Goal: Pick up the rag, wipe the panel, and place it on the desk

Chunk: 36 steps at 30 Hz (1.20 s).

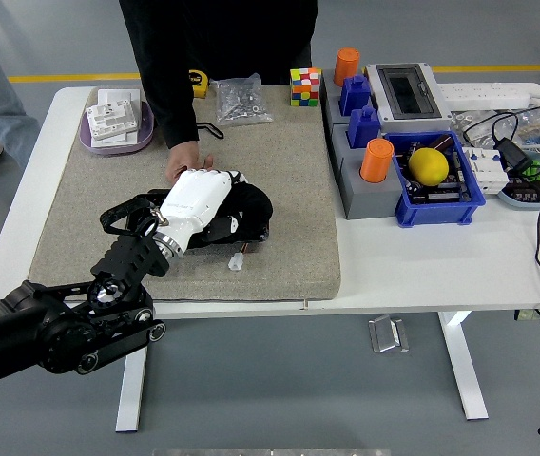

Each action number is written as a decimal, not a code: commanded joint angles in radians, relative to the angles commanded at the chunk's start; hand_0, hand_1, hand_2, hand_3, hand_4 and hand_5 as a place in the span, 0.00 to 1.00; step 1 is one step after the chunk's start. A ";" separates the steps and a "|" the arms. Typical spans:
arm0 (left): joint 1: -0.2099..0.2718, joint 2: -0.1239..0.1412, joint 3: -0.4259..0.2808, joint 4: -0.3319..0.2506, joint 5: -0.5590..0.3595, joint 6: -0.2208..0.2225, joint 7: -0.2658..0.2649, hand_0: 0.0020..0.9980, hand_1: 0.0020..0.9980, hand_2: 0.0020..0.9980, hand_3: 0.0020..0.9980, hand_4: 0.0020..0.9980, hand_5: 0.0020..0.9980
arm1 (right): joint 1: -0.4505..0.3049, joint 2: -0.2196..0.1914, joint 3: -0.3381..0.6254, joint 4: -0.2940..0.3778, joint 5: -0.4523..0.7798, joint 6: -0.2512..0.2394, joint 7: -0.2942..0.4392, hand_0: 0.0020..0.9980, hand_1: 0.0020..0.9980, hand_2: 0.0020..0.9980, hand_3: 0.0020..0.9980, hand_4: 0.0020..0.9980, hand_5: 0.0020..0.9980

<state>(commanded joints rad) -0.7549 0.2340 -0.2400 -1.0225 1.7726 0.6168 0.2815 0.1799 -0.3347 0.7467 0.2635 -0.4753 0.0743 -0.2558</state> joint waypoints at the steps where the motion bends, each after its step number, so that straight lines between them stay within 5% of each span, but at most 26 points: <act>1: 0.003 0.003 -0.003 0.000 0.000 0.000 -0.001 0.21 0.15 0.53 0.47 0.20 0.00 | -0.001 0.000 0.001 0.000 0.000 0.000 0.000 0.77 0.58 0.71 0.63 1.00 0.58; 29: 0.053 0.097 -0.077 0.008 0.026 -0.005 -0.012 0.21 0.15 0.53 0.47 0.20 0.00 | -0.010 0.008 0.018 -0.002 -0.006 -0.001 0.001 0.77 0.58 0.71 0.63 1.00 0.58; 36: 0.125 0.145 -0.165 -0.004 0.059 0.006 -0.029 0.21 0.15 0.52 0.47 0.20 0.00 | -0.019 0.008 0.030 -0.001 -0.010 -0.001 0.002 0.77 0.58 0.71 0.63 1.00 0.58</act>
<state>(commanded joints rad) -0.6297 0.3790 -0.4047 -1.0261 1.8312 0.6228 0.2521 0.1611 -0.3267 0.7772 0.2628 -0.4849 0.0731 -0.2539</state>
